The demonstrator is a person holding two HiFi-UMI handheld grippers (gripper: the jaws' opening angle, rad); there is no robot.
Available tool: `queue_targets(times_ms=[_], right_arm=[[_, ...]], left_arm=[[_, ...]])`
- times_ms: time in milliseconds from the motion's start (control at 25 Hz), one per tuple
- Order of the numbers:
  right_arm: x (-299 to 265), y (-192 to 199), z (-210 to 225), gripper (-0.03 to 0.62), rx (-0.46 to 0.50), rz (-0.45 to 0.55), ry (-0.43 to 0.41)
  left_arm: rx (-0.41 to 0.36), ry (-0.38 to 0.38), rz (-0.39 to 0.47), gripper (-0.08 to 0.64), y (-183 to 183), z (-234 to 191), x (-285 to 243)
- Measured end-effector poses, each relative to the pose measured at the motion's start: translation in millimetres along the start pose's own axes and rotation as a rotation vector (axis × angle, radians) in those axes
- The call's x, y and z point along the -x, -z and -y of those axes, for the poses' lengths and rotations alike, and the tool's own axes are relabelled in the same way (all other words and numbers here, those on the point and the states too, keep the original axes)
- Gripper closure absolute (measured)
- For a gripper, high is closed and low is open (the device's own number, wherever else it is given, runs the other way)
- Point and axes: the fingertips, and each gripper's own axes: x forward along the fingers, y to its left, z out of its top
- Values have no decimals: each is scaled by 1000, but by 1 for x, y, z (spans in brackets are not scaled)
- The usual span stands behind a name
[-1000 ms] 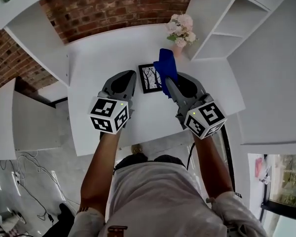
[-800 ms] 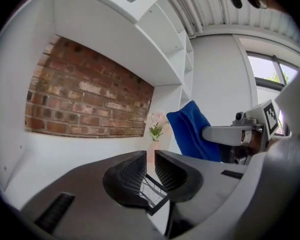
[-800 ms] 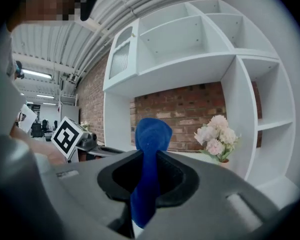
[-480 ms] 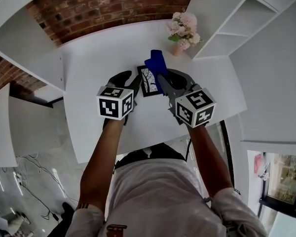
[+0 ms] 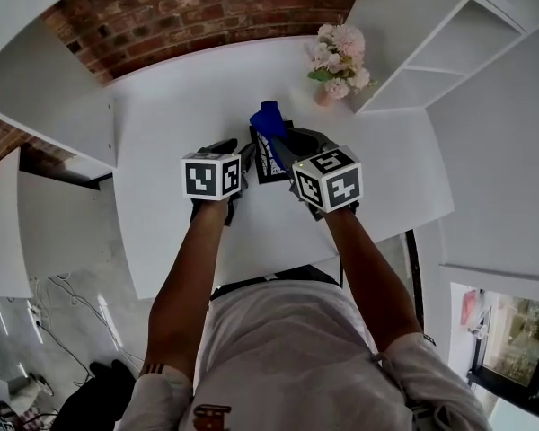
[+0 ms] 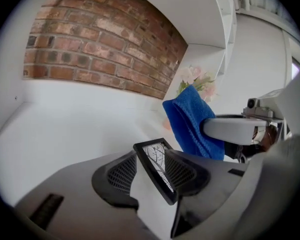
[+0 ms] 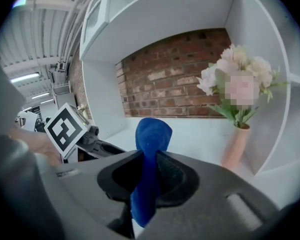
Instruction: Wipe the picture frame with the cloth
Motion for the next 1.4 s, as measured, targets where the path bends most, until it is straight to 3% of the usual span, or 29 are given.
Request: queue_targets(times_ms=[400, 760, 1080, 1400], right_arm=[[-38, 31, 8, 527, -25, -162, -46], [-64, 47, 6, 526, -20, -275, -90], [-81, 67, 14, 526, -19, -371, -55], [-74, 70, 40, 526, -39, -380, 12]], left_arm=[[54, -29, -123, 385, 26, -13, -30], [67, -52, -167, 385, 40, -19, -38], [64, -66, -156, 385, 41, -19, -39], [65, -62, -144, 385, 40, -19, -38]])
